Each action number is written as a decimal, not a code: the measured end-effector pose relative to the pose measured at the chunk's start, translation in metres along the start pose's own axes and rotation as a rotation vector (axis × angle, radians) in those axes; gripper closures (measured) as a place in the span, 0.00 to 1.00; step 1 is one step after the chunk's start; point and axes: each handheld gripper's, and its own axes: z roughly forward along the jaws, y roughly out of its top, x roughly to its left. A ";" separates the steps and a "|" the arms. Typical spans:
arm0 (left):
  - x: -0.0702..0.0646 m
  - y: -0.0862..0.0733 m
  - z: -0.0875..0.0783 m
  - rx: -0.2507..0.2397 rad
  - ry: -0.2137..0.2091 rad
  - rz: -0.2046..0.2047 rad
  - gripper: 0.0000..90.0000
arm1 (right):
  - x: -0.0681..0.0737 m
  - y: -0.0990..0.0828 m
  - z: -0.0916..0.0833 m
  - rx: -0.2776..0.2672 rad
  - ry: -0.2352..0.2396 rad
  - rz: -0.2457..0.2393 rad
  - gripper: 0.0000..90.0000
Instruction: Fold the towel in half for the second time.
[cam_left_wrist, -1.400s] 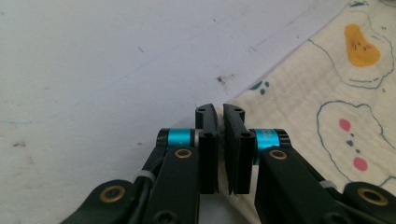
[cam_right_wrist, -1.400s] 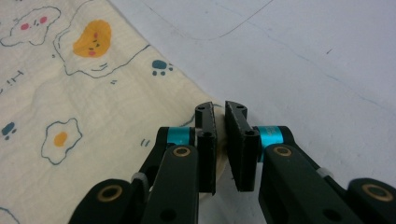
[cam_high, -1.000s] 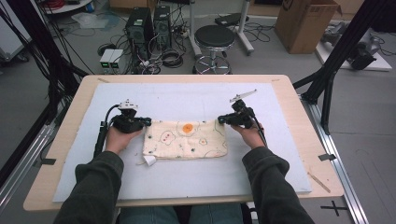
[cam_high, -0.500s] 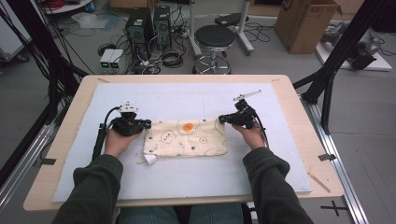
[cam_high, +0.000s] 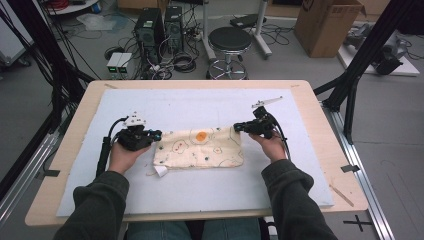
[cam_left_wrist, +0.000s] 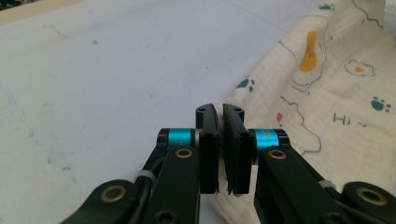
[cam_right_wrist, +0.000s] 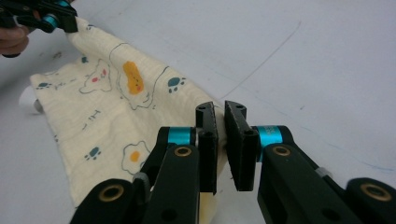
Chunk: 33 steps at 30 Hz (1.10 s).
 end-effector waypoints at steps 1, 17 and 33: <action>0.001 -0.002 -0.001 0.000 -0.001 -0.003 0.94 | 0.000 0.000 0.000 0.000 0.003 -0.012 0.93; -0.010 -0.013 -0.015 -0.030 -0.033 0.031 0.94 | 0.009 -0.012 -0.009 -0.024 0.053 -0.027 0.93; -0.019 -0.023 -0.021 -0.019 -0.065 0.072 0.93 | 0.019 -0.028 -0.015 -0.011 0.085 -0.049 0.92</action>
